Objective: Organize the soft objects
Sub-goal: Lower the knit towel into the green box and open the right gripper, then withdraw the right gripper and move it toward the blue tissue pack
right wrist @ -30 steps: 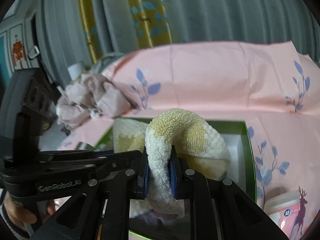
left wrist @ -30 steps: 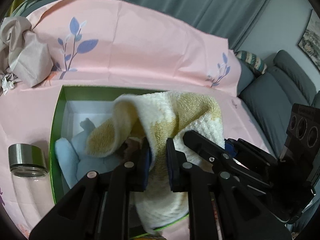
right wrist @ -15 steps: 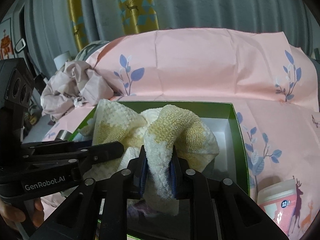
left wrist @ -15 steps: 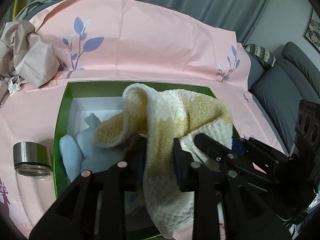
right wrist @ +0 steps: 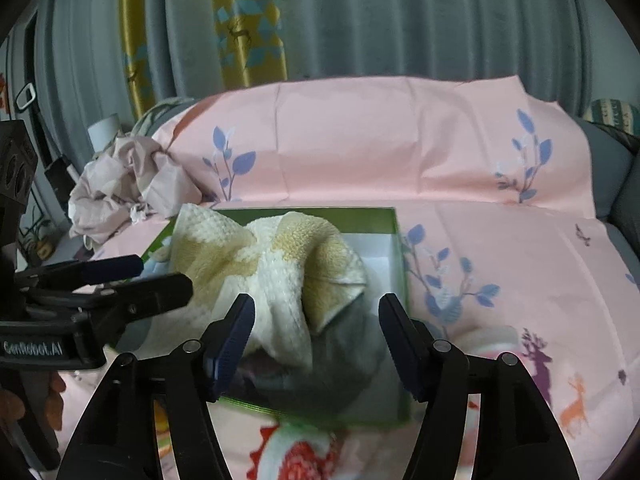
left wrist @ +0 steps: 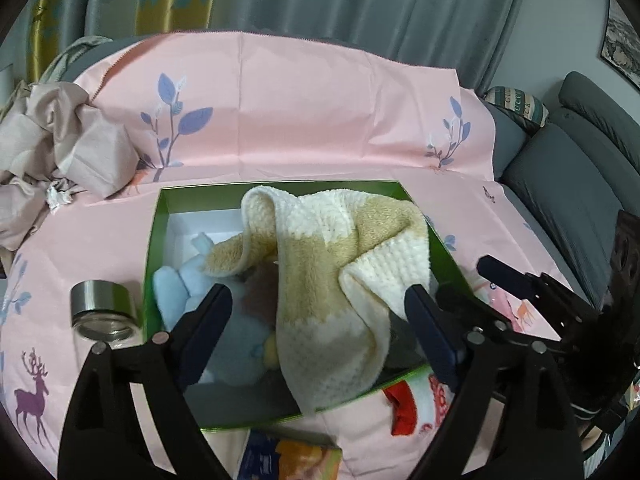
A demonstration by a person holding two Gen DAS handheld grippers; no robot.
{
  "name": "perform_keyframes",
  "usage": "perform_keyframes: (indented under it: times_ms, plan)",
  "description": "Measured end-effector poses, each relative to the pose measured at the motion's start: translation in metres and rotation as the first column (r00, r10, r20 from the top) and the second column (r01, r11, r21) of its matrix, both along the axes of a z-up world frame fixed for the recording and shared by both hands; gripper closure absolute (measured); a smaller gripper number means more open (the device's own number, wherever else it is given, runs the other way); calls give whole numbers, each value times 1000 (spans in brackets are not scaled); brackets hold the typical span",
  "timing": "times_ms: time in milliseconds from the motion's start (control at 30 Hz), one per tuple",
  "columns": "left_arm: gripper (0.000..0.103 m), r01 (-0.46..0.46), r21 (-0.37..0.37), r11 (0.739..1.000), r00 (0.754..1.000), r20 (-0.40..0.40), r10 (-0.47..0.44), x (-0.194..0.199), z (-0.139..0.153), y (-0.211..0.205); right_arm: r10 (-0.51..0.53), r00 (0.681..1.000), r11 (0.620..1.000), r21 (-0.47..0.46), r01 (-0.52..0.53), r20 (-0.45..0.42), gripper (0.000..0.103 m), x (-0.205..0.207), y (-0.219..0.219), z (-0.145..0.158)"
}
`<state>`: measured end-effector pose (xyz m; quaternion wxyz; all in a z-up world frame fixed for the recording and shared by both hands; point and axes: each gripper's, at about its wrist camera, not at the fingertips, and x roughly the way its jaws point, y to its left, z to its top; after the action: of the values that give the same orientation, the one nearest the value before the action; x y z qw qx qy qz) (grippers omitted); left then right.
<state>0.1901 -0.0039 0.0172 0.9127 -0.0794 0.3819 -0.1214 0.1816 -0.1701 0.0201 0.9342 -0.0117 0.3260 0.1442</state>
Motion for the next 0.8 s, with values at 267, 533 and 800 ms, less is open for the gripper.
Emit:
perform_keyframes:
  times_ms: [267,533,800]
  plan:
    - [1,-51,32,998,999,10,51,-36,18,2,20,1000,1000,15,-21,16,28,-40,-3,17]
    - [1,-87,79,993,996,34,85,-81,32,-1,32,999,999,36,-32,1,28,-82,-7,28]
    - [1,-100,99,990,995,39,96,-125,29,-6,53,999,997,51,-54,9,28,-122,-12,34]
